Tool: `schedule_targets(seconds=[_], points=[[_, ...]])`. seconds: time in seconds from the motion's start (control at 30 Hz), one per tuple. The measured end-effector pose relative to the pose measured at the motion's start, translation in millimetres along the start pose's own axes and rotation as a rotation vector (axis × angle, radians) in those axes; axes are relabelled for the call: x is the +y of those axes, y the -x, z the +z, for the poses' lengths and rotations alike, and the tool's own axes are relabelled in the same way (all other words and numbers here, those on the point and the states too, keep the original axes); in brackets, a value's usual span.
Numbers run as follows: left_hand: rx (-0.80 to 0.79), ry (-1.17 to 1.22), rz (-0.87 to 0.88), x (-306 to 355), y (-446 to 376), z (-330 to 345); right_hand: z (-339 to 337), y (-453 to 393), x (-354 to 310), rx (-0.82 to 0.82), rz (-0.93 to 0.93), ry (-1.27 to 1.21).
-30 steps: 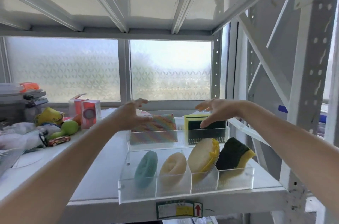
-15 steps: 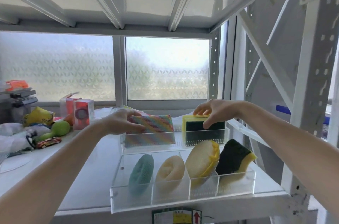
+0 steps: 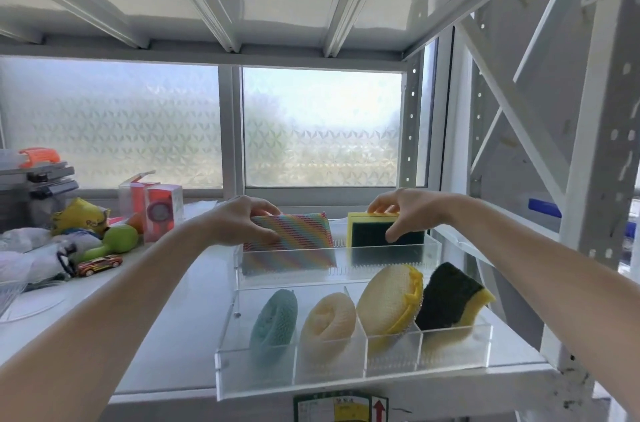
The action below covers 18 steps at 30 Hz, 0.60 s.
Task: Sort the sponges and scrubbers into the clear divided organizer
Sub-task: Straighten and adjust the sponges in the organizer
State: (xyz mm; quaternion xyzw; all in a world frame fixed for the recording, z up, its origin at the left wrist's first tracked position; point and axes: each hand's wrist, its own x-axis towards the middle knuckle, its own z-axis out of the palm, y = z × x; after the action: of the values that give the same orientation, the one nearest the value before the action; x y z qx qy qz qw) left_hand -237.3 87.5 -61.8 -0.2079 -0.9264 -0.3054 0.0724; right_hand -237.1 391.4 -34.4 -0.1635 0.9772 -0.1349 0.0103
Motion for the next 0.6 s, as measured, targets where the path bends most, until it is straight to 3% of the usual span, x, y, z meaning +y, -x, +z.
schedule_targets(seconds=[0.33,0.6], points=[[0.086,-0.012,0.046,-6.8,-3.2,4.2,-0.2,-1.0,-1.1,-0.018,0.005,0.026],[0.040,0.080,0.043,-10.8,-0.1,6.5,-0.4,-2.9,2.8,-0.031,0.016,0.042]])
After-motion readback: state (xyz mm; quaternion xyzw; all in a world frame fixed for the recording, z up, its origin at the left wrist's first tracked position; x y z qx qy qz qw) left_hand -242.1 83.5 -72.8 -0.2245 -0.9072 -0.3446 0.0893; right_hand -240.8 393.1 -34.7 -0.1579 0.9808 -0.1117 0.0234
